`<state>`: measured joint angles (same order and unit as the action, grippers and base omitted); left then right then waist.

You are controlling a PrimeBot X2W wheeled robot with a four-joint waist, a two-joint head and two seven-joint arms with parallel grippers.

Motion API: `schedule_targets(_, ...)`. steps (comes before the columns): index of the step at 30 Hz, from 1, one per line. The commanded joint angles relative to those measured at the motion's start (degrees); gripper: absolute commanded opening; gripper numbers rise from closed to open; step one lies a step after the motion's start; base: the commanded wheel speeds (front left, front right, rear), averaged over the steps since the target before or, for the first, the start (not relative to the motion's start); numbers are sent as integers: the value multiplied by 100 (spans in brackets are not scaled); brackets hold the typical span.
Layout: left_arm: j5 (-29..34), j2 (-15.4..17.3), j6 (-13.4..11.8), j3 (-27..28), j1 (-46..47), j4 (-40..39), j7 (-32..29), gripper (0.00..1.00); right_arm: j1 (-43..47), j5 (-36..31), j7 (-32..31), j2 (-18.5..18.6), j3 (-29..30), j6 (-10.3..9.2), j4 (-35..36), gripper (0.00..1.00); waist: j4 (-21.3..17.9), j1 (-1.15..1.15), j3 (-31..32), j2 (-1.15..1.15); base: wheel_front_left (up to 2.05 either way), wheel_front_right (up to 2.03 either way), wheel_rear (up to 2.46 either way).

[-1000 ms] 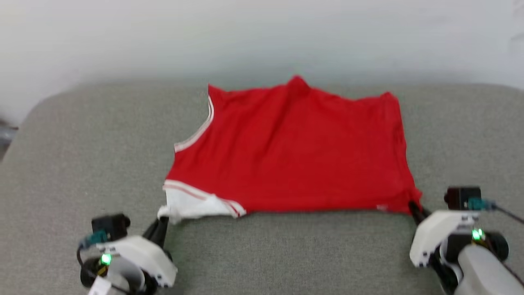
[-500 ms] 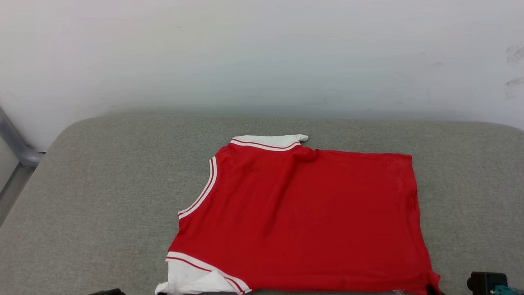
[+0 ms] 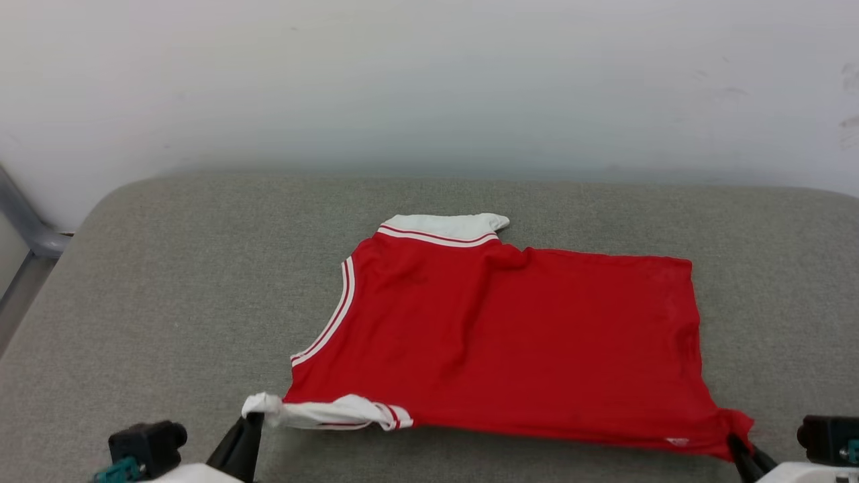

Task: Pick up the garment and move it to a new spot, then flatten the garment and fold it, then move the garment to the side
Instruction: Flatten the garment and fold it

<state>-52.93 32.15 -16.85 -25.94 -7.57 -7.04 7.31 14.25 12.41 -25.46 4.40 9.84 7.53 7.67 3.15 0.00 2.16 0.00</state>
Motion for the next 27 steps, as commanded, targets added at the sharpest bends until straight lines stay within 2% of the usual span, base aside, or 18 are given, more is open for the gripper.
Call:
schedule_targets(1,44,0,21,18,183,6,25,0,-159,-60,-74,-19,27,-9,72,0,-2,0,-43,0,0,0,0)
schedule_targets(9,29,-454,437,-68,1195,752,147,0,-919,-311,-293,83,-48,-8,-310,0,33,0,-280,0,0,0,0)
schedule_targets(15,-57,-834,818,-128,1930,1730,215,0,-1615,-312,-113,221,-197,-7,-1065,0,13,0,-562,0,0,0,0)
schedule_targets(27,-168,-1327,1640,-365,3187,3873,18,0,-2716,-298,464,376,-584,-7,-2636,0,-46,0,-1188,0,0,0,0)
